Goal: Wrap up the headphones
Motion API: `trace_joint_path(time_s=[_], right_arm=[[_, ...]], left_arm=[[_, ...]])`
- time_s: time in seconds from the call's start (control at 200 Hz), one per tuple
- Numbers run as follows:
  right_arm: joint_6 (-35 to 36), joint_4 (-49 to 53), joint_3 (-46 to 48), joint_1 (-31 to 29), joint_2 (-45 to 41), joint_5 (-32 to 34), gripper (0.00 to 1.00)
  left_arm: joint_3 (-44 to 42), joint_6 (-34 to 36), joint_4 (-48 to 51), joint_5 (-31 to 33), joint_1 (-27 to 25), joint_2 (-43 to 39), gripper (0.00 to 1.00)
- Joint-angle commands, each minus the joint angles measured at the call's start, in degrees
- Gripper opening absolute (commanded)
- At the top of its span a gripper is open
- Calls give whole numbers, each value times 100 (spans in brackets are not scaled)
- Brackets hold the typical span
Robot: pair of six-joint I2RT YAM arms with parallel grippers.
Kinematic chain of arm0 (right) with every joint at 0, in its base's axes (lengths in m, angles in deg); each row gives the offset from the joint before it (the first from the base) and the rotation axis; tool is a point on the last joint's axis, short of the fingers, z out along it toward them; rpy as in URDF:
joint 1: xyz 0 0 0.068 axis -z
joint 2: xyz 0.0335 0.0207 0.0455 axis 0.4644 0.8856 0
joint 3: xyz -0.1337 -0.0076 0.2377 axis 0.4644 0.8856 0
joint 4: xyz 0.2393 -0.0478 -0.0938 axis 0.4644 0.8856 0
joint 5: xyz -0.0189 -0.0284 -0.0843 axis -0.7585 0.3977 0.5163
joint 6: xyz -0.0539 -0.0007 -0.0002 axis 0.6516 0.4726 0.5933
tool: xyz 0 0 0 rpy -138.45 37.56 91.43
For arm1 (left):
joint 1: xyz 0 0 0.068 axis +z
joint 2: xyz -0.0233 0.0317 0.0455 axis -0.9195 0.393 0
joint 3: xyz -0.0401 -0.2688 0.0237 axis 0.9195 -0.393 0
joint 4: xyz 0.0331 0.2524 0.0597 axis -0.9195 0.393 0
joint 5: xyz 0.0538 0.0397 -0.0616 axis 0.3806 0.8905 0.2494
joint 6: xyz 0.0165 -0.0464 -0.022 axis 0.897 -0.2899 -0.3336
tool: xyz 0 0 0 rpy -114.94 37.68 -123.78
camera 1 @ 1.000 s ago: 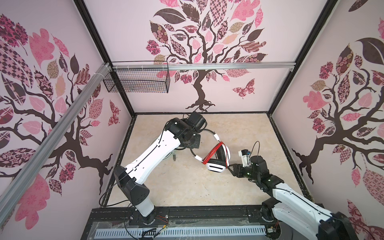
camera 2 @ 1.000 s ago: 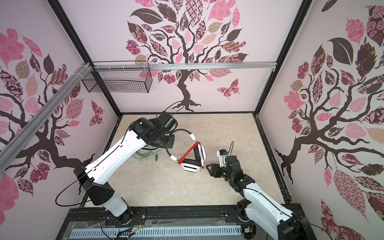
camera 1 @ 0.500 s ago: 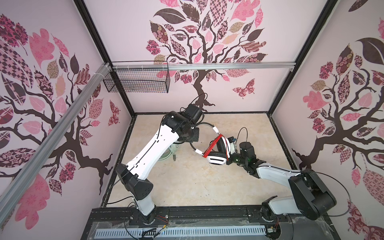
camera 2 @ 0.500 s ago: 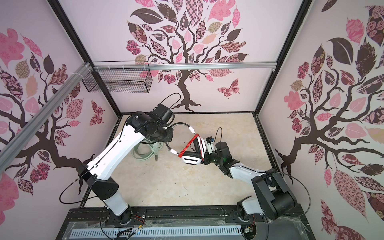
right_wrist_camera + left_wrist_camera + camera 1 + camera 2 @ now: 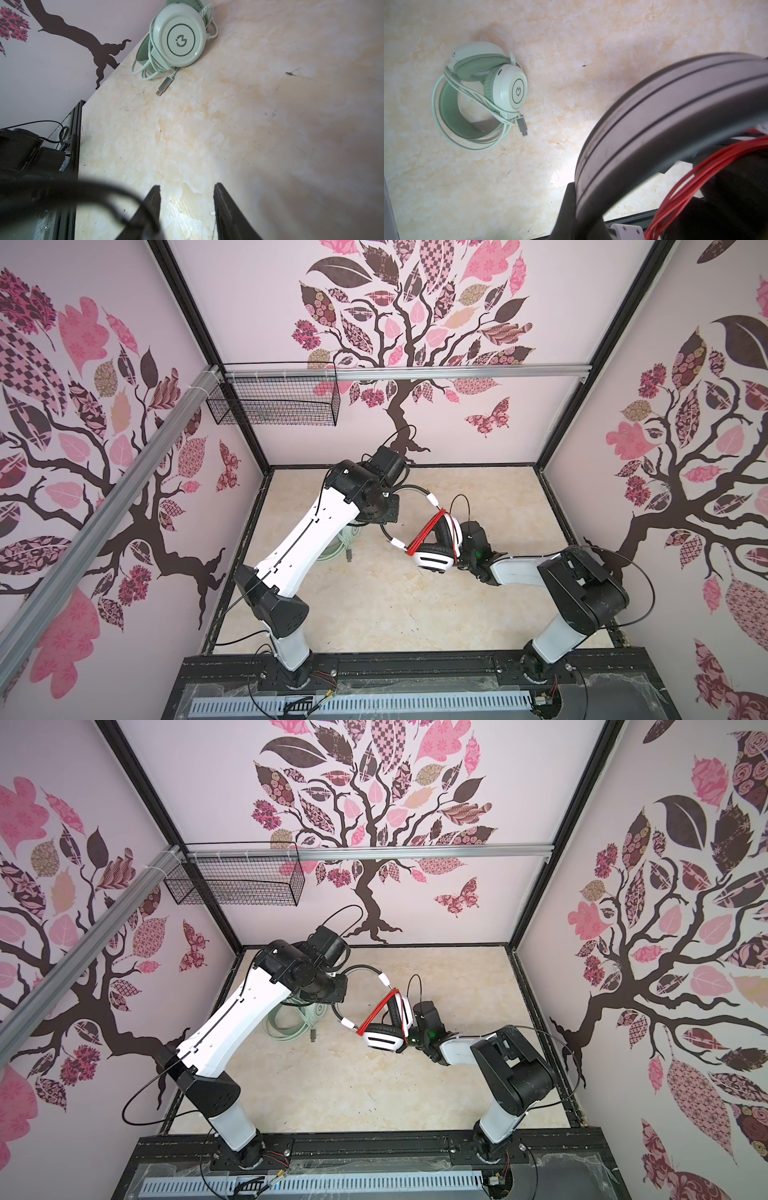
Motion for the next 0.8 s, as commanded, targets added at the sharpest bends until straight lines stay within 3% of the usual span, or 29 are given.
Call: trace_joint_path(time_s=[0.0,0.135,0.305,0.575,0.68,0.795], right_arm=[[-199,-447,249,-50,-81,-80,14],[-414,-745,606,-90,-247,-30,13],[-715,-701,892,-298,-441,235,8],[-1449,-37,984,-905,-894,1643,12],[-1723,-135,1071,-1025,-1014,1782,10],[-1911,-164,1183,-1174,-1190,2065,0]], left_arm=[[287,-110,-220,-72,56,-194,0],[171,-226,-340,-111,176,-194,0],[-438,-770,-940,-720,697,-295,0],[-1653,-2179,-2052,-1766,981,-370,0],[-1940,-2829,-2213,-1808,984,-343,0],[-2024,-3159,-2226,-1620,981,-278,0]])
